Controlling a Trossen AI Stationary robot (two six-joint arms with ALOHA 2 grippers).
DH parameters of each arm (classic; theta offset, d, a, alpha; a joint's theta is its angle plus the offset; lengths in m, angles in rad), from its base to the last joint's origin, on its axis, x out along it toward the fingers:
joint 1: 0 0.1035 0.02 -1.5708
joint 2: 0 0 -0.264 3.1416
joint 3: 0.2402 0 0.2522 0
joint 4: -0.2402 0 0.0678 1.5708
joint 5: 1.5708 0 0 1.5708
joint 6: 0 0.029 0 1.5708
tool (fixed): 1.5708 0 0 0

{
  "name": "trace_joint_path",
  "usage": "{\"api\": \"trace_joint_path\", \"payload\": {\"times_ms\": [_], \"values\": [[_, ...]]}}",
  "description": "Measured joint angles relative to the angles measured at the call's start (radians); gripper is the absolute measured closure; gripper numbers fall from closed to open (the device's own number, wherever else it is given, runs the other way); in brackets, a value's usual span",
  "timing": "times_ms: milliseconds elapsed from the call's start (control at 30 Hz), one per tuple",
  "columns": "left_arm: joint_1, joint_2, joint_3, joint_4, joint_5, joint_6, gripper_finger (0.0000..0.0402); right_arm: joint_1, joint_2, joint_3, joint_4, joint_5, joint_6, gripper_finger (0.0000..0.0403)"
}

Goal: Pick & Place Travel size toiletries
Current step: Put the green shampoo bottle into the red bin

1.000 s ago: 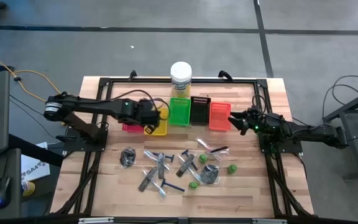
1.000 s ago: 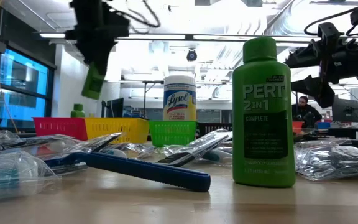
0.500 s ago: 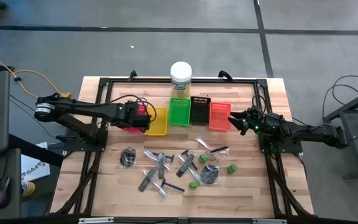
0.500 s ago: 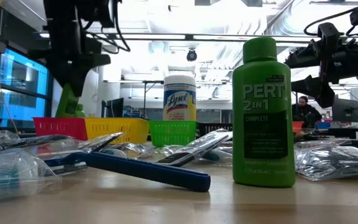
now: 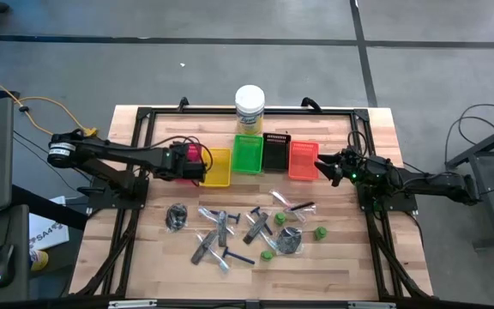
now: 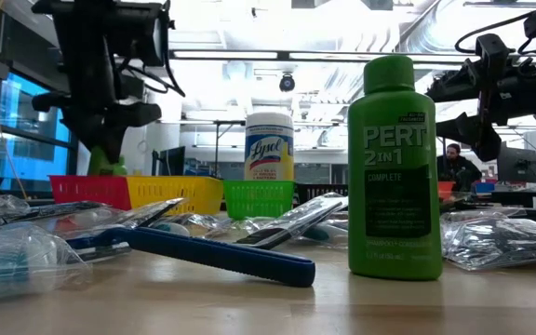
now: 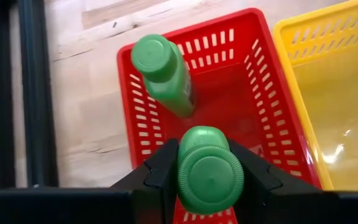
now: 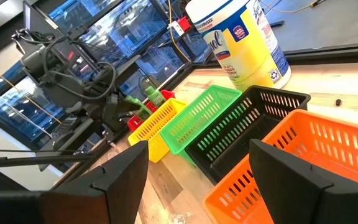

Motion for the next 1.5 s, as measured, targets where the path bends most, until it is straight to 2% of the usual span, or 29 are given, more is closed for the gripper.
{"api": "trace_joint_path", "payload": {"times_ms": [133,500,667,933,1500], "values": [[0.0,0.0,-0.031,0.059,0.0,0.0,0.0297,0.0,0.0,0.0,0.0,0.0,0.0,0.0137],[0.0,0.001,-0.09,0.083,0.003,-0.027,0.0297,0.0,0.0,0.0,0.0,0.0,0.0,0.0137],[0.0,0.001,-0.092,0.083,0.002,-0.04,0.0296,0.0,0.0,0.0,0.0,0.0,0.0,0.0137],[0.0,0.001,-0.092,0.083,-0.002,-0.045,0.0271,0.0,0.0,0.0,0.0,0.0,0.0,0.0137],[0.0,-0.02,-0.092,0.068,-0.008,-0.041,0.0268,0.0,0.0,0.0,0.0,0.0,0.0,0.0137]]}}
